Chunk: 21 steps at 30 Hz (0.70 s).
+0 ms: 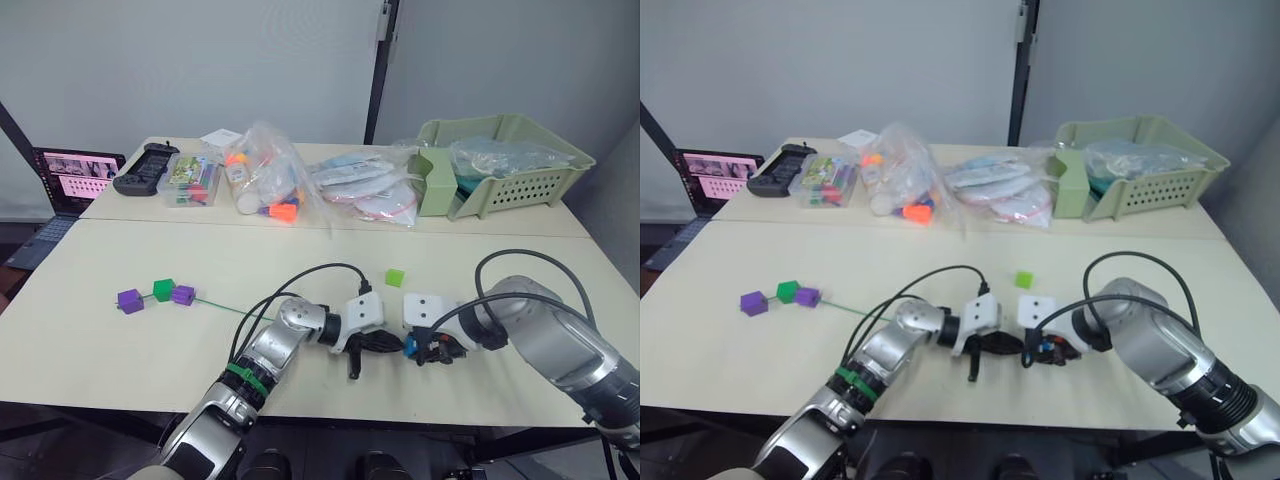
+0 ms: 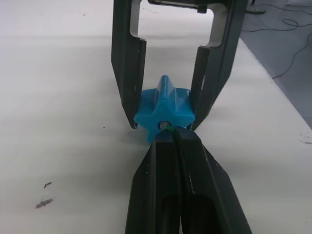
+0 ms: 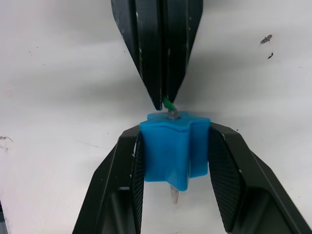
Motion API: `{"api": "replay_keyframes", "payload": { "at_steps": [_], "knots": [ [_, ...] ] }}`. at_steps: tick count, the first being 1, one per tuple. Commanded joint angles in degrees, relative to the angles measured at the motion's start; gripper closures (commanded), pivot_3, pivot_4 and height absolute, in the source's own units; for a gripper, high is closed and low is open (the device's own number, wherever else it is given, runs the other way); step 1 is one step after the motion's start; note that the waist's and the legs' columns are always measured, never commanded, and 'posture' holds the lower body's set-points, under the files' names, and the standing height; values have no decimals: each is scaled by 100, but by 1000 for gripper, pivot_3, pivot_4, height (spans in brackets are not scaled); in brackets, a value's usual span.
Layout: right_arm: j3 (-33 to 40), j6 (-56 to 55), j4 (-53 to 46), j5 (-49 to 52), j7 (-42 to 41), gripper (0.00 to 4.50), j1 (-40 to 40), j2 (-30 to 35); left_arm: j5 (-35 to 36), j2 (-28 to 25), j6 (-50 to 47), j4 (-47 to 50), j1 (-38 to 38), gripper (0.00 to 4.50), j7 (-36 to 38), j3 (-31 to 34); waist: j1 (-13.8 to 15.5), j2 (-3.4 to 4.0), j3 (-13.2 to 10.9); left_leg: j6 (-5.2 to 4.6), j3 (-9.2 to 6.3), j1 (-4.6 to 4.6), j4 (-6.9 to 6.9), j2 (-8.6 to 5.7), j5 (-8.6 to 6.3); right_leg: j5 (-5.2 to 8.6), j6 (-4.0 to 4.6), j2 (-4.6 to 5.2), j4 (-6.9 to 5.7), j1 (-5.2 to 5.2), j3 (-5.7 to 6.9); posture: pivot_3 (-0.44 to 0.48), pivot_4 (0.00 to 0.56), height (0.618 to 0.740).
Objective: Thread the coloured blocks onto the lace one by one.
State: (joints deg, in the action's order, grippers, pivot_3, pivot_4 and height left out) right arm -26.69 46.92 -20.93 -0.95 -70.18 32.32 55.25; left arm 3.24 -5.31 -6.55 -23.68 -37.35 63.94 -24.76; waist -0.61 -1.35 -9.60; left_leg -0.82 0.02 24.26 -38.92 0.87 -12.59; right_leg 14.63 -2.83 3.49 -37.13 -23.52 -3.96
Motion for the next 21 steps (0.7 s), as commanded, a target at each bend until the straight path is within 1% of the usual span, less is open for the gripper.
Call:
{"api": "replay_keyframes", "payload": {
  "at_steps": [1,8,11,15,20,21],
  "knots": [
    [-32,51,-155,39,-14,3159,-5,-24,20,195,7,48,-127,4500,-60,-35,1,0,0,0,0,0,0,0,0,0,0,0,0,0,0,0,150,737],
    [-16,78,-162,43,15,3159,-15,-45,5,171,-102,14,-140,4500,-125,10,10,0,0,0,-1,-2,-1,0,0,0,0,0,0,3,0,0,150,737],
    [-32,76,-142,40,31,3159,-10,-71,82,192,-172,37,-136,3681,-162,87,5,0,0,0,-1,-2,-1,0,0,0,0,0,0,3,0,0,150,737],
    [-29,73,-140,39,41,3159,-18,-77,95,126,-190,154,-123,2348,-209,169,-2,0,0,0,-1,-3,-1,1,0,0,0,0,0,4,0,0,150,737],
    [-12,59,-151,27,72,3159,-42,-76,396,-238,-242,475,-223,683,26,524,-13,0,0,0,-2,-4,0,2,0,0,0,-2,-1,3,0,0,150,737],
    [8,44,-151,12,108,2659,-43,-82,419,-318,-242,523,-233,365,78,555,-15,0,0,0,-2,-4,1,3,0,0,0,-2,-1,2,0,0,150,737]
  ]
}}
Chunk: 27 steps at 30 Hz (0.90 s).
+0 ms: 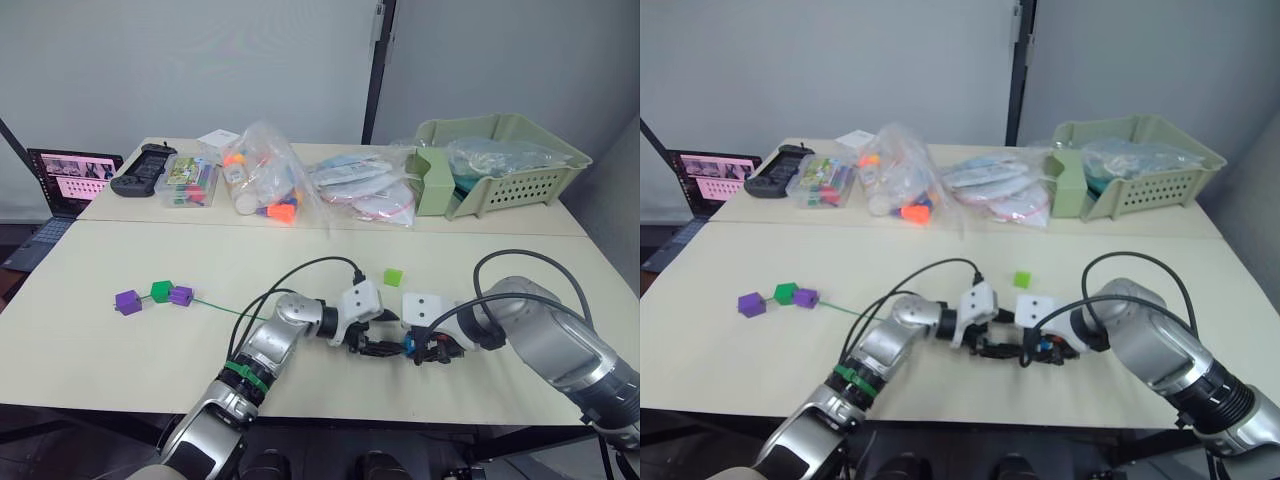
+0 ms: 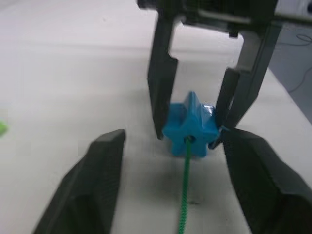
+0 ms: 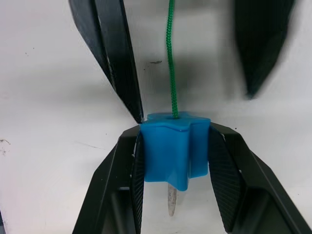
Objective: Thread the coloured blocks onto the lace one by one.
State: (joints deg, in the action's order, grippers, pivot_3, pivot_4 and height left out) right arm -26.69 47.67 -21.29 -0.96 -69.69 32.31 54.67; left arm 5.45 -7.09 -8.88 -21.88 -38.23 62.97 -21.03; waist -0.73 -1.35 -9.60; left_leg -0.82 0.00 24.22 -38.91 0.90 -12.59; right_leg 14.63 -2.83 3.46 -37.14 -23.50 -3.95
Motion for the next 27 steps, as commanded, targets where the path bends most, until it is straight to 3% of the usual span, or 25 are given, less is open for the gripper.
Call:
{"api": "replay_keyframes", "payload": {
  "at_steps": [1,7,14,22,27],
  "knots": [
    [30,-9,-124,22,75,2122,-34,-32,215,-209,-7,379,-147,38,211,196,-1,0,0,0,0,-1,1,0,0,0,0,0,-1,0,0,0,150,737],
    [223,210,-372,208,-7,30,-31,77,273,-525,132,521,-67,0,568,114,25,0,0,0,0,2,0,-2,0,0,0,2,0,0,0,0,150,737],
    [1144,723,-996,806,-2,30,-307,567,213,-449,334,369,-139,0,682,25,73,0,0,0,2,6,-4,-3,0,0,-1,4,3,0,-1,0,150,737],
    [3008,1549,-2057,1690,103,30,-1601,1172,38,-62,570,52,-294,0,717,-290,146,0,0,0,1,8,-3,-5,0,0,-1,3,4,1,1,0,150,737],
    [3739,1991,-2426,1948,468,30,-2273,1213,-195,327,728,-359,-475,0,469,-457,142,-1,0,0,3,4,-6,-5,0,0,-3,2,8,9,-1,0,150,737]
  ]
}}
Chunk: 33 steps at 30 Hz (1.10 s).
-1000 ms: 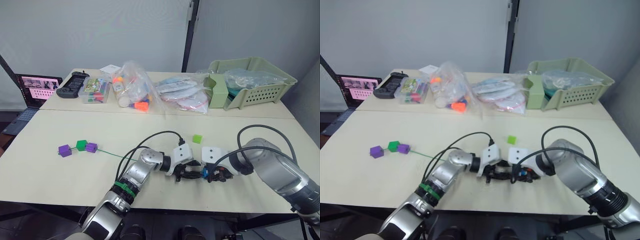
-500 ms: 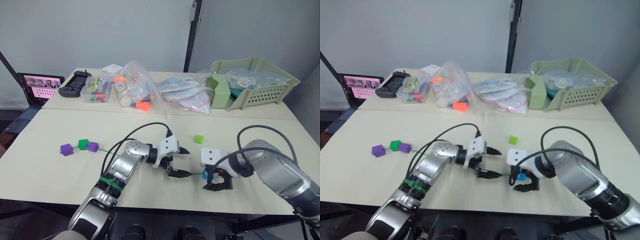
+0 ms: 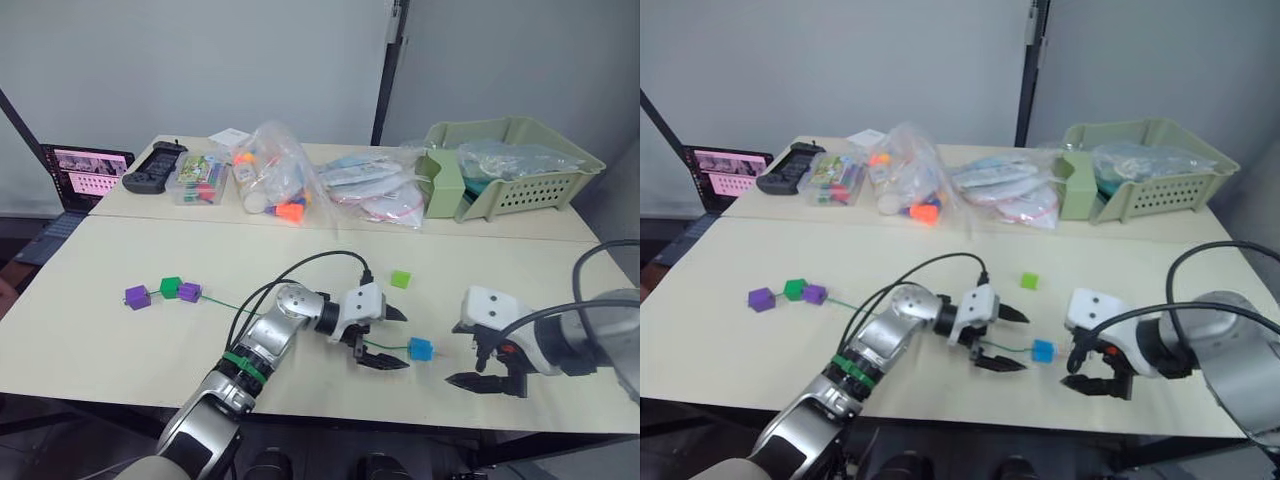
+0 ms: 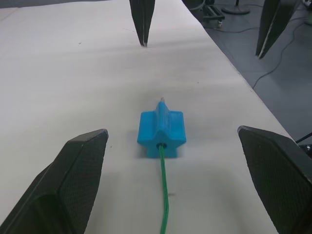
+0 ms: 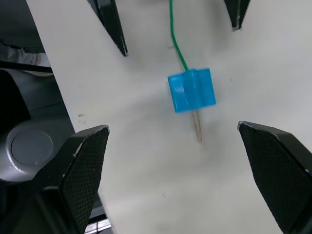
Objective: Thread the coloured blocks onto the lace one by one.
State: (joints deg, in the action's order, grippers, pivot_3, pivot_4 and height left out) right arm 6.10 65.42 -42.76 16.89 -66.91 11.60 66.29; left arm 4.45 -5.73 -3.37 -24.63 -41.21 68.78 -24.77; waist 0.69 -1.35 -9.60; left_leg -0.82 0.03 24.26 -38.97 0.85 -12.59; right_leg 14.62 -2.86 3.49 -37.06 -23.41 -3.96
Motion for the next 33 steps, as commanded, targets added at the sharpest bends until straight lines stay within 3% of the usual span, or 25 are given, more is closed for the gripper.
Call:
{"api": "replay_keyframes", "payload": {
  "at_steps": [1,14,24,33],
  "knots": [
    [570,274,-345,218,253,30,-313,35,-129,258,205,-148,-200,0,-134,-114,-1,0,0,0,0,0,0,0,0,0,0,0,0,0,0,0,150,737],
    [1010,363,-531,728,889,30,-849,54,-511,655,504,-755,-311,0,-465,-253,-7,-1,-1,0,0,1,1,-1,0,1,-2,-2,2,1,-1,0,150,737],
    [369,-369,-30,594,1356,0,-786,-92,-685,902,763,-1210,-345,3114,-806,-254,-3,-2,-1,0,0,1,1,-1,0,1,-3,-1,5,3,-1,0,150,737],
    [-916,-1851,832,-199,1465,0,-520,-83,-691,813,732,-1156,-331,3122,-778,-222,-22,-1,-1,0,1,-2,2,-1,0,1,-4,-2,4,3,-1,0,150,737]
  ]
}}
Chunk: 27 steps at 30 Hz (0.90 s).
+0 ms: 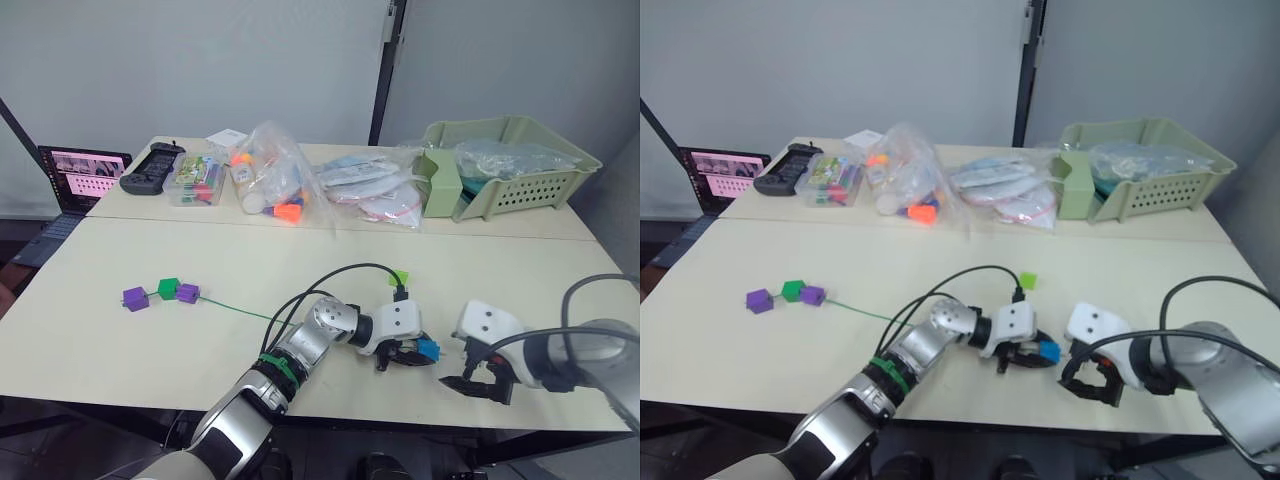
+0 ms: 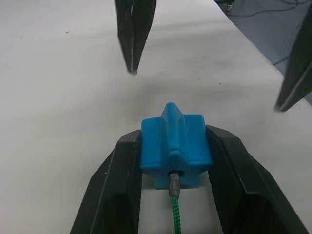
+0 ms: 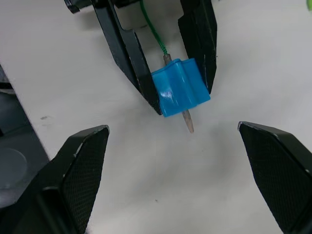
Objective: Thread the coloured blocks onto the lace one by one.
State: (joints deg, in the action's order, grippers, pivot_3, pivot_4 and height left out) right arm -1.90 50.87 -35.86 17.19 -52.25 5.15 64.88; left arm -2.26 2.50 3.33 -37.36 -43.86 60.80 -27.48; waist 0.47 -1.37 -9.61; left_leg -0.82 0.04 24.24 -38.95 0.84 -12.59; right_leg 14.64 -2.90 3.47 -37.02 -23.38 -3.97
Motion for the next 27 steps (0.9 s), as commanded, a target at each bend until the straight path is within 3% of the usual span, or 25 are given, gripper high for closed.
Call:
{"api": "replay_keyframes", "payload": {
  "at_steps": [1,12,13,24,25,27],
  "knots": [
    [-235,-583,242,-368,-20,0,167,92,-22,-35,58,117,-63,3122,29,50,0,1,0,0,0,0,0,0,0,0,0,0,0,0,0,0,150,737],
    [-891,-1412,855,-1109,-318,0,684,137,-28,-103,26,113,-83,3122,31,56,0,1,1,0,0,-1,0,0,0,0,0,0,-1,0,0,0,150,737],
    [-926,-1420,881,-1145,-330,560,725,104,-30,-102,22,110,-86,3122,26,57,1,1,1,0,0,-1,0,0,0,0,0,0,0,0,0,0,150,737],
    [-1339,-1655,1114,-1552,-486,4295,1013,-297,-42,-110,20,66,-134,3122,-12,85,1,1,1,0,-1,-1,-1,0,0,-1,1,0,-1,0,0,0,150,737],
    [-1344,-1644,1089,-1559,-509,4500,1007,-309,-43,-114,23,58,-140,3122,-19,91,1,1,1,0,0,-1,0,0,0,0,1,0,-1,0,0,0,150,737],
    [-1335,-1622,1056,-1569,-554,4500,987,-310,-42,-124,22,50,-146,3122,-30,104,1,2,1,0,0,-1,-1,0,0,-1,1,0,-1,0,0,0,150,737]
  ]
}}
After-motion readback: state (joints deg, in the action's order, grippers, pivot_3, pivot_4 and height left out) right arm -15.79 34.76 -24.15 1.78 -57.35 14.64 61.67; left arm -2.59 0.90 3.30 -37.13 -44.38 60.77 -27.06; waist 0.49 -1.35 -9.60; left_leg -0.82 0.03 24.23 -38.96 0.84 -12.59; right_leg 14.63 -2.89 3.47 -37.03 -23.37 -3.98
